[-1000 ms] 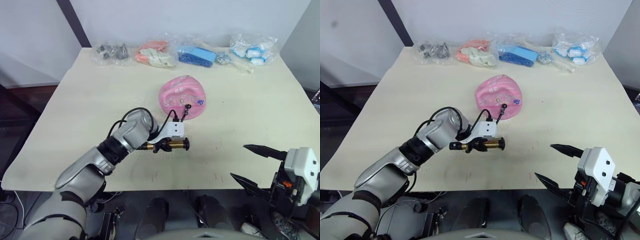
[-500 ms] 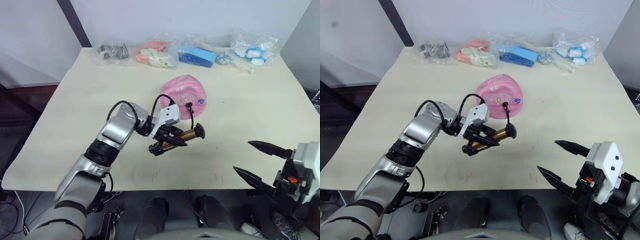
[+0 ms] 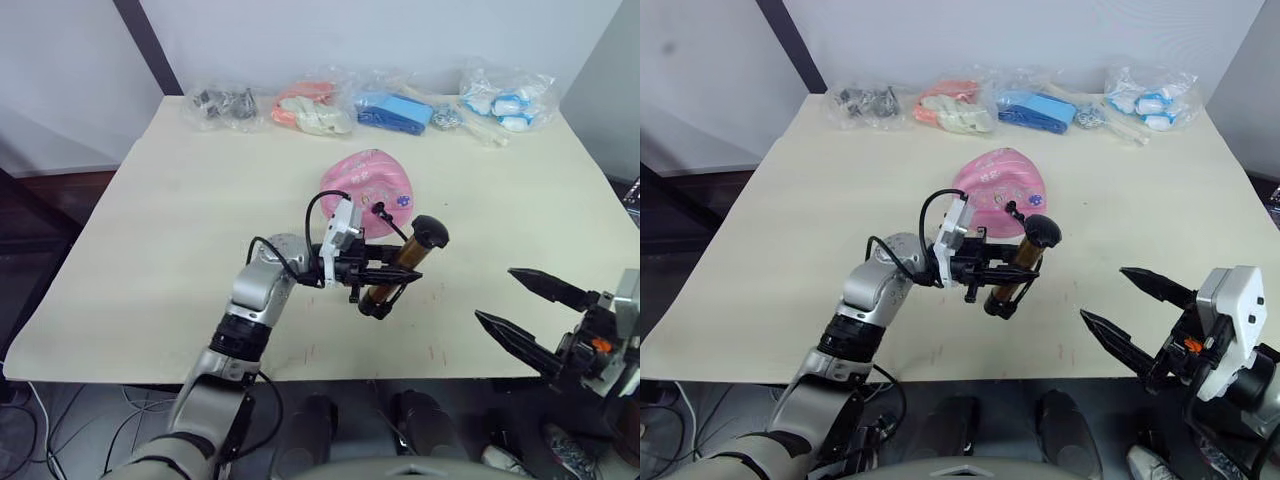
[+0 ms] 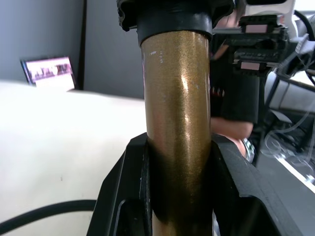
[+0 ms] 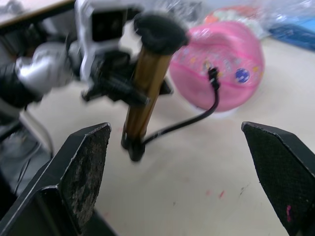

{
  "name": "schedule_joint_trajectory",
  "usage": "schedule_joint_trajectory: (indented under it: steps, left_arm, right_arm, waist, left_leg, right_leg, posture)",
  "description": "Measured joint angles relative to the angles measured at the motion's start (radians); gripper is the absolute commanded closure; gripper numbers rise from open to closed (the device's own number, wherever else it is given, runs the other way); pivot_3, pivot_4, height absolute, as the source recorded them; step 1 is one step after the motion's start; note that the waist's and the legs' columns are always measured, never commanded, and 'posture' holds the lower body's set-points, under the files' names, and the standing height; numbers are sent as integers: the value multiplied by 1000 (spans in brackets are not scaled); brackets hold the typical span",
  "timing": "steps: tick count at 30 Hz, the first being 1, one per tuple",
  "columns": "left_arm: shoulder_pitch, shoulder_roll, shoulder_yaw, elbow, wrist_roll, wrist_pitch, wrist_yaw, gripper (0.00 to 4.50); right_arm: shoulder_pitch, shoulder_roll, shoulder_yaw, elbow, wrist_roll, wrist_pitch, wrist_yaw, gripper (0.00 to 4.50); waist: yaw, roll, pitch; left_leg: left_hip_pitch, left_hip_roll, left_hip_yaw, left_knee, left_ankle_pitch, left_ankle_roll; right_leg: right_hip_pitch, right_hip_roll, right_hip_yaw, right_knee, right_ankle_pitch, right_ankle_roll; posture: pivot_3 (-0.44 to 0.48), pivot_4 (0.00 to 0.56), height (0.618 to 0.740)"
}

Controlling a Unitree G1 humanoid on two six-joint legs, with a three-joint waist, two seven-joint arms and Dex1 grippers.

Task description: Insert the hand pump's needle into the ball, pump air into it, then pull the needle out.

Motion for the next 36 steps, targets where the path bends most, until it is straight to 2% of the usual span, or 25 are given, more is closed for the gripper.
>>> schedule_joint_trajectory:
  steps: [2,8,11,15,23,36]
  left_arm:
    - [13,-19,-1,18,0,-17,-4,3477]
    - [26,-99,-2,86,3,-128,10,3477]
    - [28,-116,-1,113,4,-184,9,3477]
    - [28,-137,1,169,11,-265,-6,3477]
    - [23,-171,1,232,21,-341,-16,3477]
    - [23,-168,2,228,20,-334,-9,3477]
  right_arm:
    - [-21,-1,10,-5,17,0,-34,0]
    - [-176,-7,176,-6,51,19,-201,0]
    - [-293,5,291,27,37,34,-239,0]
    - [-384,27,373,84,16,42,-246,0]
    - [-467,55,445,160,-16,48,-206,0]
    - [-533,75,478,188,-15,76,-183,0]
  waist:
    - [1,0,0]
    - [1,0,0]
    - [-3,0,-1]
    - [0,0,-1]
    - [-3,0,-1]
    - [-2,0,-1]
  left_leg:
    - [0,0,0,0,0,0]
    - [0,-1,0,0,0,0]
    - [0,0,0,0,0,0]
    - [0,-1,0,0,0,0]
    - [0,-1,-1,0,0,0]
    - [0,-1,-1,0,0,0]
  right_leg:
    - [0,0,0,0,0,0]
    - [0,0,0,0,0,0]
    - [0,1,0,0,0,0]
    - [0,0,0,-1,0,0]
    - [0,1,0,-1,0,0]
    - [0,1,-1,-1,0,0]
  posture:
    - [0,150,740]
    - [0,150,740]
    - [0,150,740]
    - [0,150,740]
    - [0,150,740]
    - [0,150,740]
